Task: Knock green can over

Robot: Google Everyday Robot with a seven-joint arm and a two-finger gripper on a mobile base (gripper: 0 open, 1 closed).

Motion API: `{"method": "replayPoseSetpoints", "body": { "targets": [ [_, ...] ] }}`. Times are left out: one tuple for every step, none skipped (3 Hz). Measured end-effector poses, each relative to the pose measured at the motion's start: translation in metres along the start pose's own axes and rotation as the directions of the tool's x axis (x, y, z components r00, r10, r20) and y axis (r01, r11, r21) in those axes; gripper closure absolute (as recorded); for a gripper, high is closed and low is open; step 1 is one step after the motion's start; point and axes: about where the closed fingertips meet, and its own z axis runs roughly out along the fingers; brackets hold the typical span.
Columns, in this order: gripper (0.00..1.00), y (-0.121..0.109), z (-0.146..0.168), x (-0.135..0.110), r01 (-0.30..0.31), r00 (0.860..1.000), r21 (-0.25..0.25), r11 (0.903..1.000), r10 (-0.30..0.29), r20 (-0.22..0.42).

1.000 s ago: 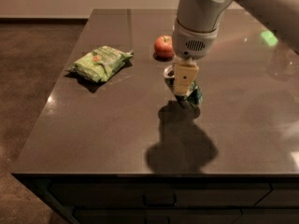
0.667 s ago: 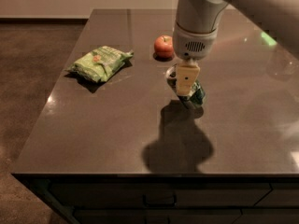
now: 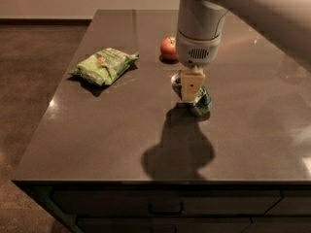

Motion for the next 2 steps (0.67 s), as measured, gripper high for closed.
{"method": "replayPoseSetpoints", "body": {
  "targets": [
    [0.00, 0.0102, 0.0111, -0.0099, 0.031, 1.000, -0.014, 0.9994, -0.031, 0.002],
    [0.00, 0.0102, 0.0111, -0.0100, 0.031, 1.000, -0.014, 0.9994, -0.031, 0.002]
  ]
}}
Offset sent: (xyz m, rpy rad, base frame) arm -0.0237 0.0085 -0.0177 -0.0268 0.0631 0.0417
